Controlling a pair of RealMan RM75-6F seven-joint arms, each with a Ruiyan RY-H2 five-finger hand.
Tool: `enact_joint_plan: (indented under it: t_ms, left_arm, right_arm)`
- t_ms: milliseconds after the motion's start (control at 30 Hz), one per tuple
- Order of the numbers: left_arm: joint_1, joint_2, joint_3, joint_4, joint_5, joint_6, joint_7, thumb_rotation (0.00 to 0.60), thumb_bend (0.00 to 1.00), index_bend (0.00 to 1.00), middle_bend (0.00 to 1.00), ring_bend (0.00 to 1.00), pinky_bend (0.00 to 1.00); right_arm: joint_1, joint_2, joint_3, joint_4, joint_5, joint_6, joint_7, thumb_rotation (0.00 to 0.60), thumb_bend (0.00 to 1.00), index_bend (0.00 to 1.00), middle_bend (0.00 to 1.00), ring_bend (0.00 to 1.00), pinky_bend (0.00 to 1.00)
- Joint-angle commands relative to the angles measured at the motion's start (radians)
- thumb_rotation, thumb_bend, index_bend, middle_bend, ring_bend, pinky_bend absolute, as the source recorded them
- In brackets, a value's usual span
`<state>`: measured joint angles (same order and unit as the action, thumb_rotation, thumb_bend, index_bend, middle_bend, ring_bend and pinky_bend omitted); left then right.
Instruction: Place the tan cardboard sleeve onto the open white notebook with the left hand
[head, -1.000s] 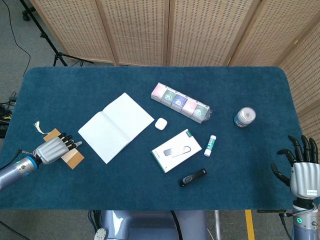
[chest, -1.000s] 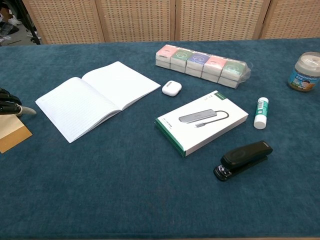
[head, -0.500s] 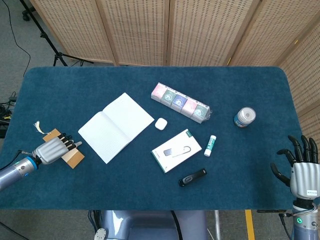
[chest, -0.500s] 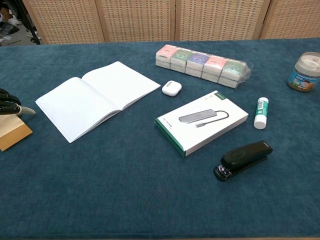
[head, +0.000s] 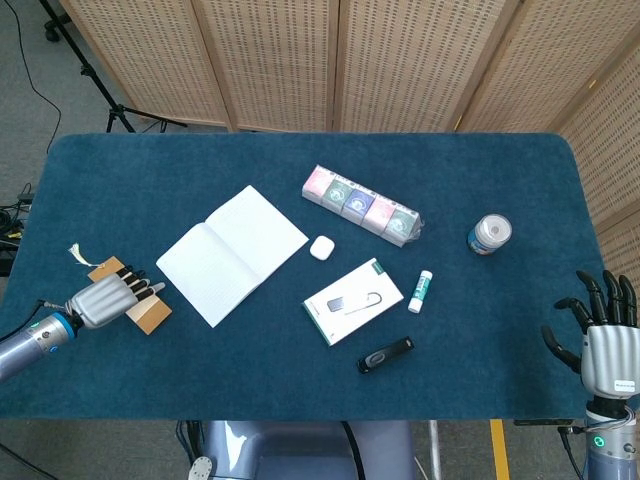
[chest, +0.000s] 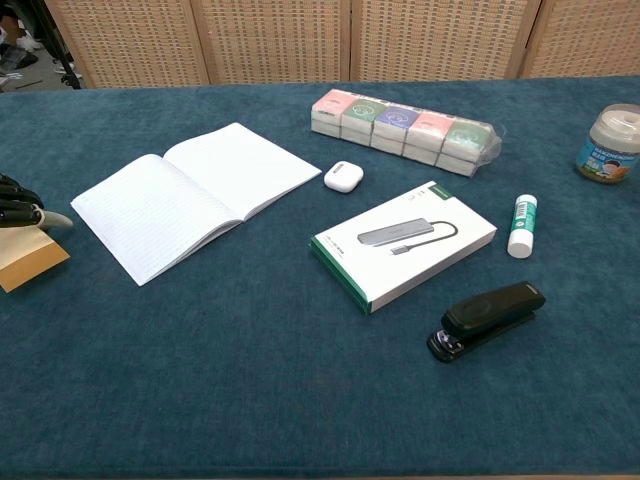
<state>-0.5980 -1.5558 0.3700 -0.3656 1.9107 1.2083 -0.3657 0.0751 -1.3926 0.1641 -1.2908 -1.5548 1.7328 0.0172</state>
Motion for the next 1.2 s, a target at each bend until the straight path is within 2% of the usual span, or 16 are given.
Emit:
enact_joint_plan:
  t_ms: [33, 633, 1200]
  left_arm:
    - [-0.001, 0.002, -0.003, -0.002, -0.003, 0.002, 0.001, 0.600, 0.40, 0.06, 0.28, 0.17, 0.23]
    - [-0.037, 0.023, -0.049, -0.029, -0.033, 0.020, 0.029, 0.600, 0.40, 0.06, 0.28, 0.17, 0.23]
    - [-0.134, 0.015, -0.119, -0.137, -0.070, -0.028, 0.111, 0.600, 0.40, 0.07, 0.28, 0.17, 0.23]
  right_arm:
    - [0.000, -0.001, 0.000, 0.000, 0.000, 0.000, 0.000, 0.600, 0.26, 0.45, 0.18, 0.00, 0.00]
    - [0.000, -0.001, -0.001, 0.000, -0.001, 0.001, 0.004, 0.600, 0.26, 0.45, 0.18, 0.00, 0.00]
    - [0.000, 0.003, 0.000, -0.012, 0.005, -0.007, 0.021, 0.600, 0.26, 0.44, 0.18, 0.00, 0.00]
